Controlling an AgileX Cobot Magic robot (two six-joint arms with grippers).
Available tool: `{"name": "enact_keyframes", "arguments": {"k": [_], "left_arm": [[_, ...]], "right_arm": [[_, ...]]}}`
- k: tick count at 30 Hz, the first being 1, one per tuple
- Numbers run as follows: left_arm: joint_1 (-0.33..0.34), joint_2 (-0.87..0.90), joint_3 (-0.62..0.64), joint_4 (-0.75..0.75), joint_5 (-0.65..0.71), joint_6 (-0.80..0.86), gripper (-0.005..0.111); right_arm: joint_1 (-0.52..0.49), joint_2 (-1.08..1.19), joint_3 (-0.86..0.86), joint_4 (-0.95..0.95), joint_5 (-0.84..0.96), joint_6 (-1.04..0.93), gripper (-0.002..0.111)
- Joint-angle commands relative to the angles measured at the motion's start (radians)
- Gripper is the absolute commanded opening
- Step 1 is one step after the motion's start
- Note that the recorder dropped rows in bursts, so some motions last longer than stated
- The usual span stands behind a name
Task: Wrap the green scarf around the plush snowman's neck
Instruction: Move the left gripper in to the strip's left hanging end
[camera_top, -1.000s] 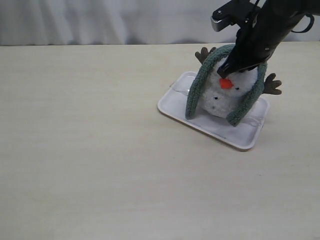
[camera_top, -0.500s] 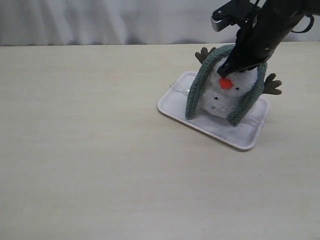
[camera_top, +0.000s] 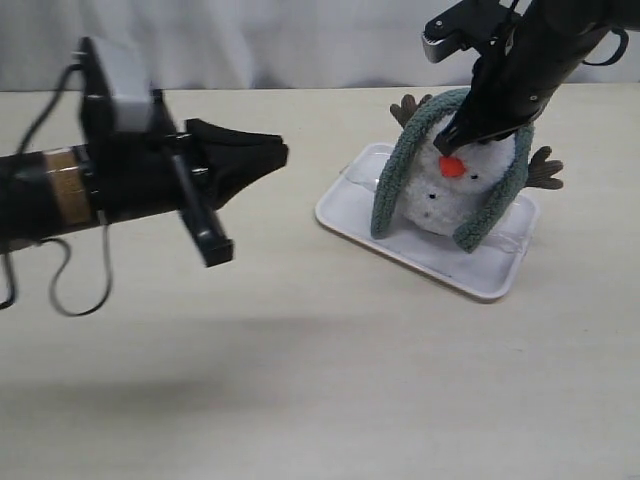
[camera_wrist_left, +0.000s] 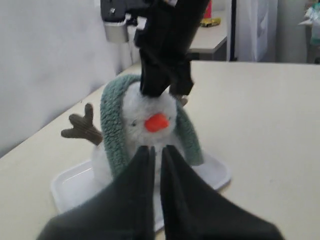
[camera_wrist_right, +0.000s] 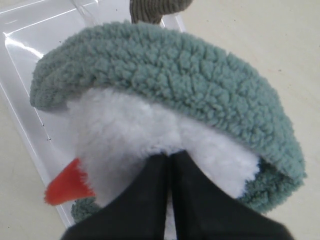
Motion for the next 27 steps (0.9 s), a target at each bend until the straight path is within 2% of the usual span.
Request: {"name": "enact_keyframes", "arguments": {"k": [1, 4, 6, 8, 11, 17, 19, 22, 27], "left_arm": [[-0.065, 0.227, -0.217, -0.08, 0.151, 0.031, 0.024], [-0.101, 0.352, -0.366, 0.019, 0.162, -0.087, 0.043], [-0.125, 0.411, -0.447, 0.078, 0.202, -0.156, 0.048], [-0.161, 0.466, -0.545, 0.109, 0.316, -0.225, 0.05], [-0.209, 0.531, -0.665, 0.127, 0.465, -0.244, 0.05], [-0.254, 0.612, -0.81, 0.101, 0.519, -0.244, 0.05], [-0.261, 0.636, -0.866, 0.092, 0.585, -0.246, 0.046], [-0.273, 0.677, -0.934, 0.092, 0.692, -0.248, 0.035], [-0.284, 0.702, -0.987, 0.101, 0.712, -0.248, 0.007]], "right_arm": [[0.0, 0.017, 0.019, 0.027, 0.013, 0.001, 0.004], [0.0, 0.017, 0.019, 0.027, 0.015, 0.001, 0.004], [0.0, 0.017, 0.019, 0.027, 0.015, 0.001, 0.004], [0.0, 0.017, 0.019, 0.027, 0.015, 0.001, 0.004], [0.0, 0.017, 0.019, 0.027, 0.015, 0.001, 0.004], [0.0, 0.017, 0.019, 0.027, 0.015, 0.004, 0.004], [0.0, 0.017, 0.019, 0.027, 0.017, 0.005, 0.004], [0.0, 0.017, 0.019, 0.029, 0.021, 0.008, 0.004], [0.0, 0.017, 0.019, 0.031, 0.021, 0.008, 0.004]]}}
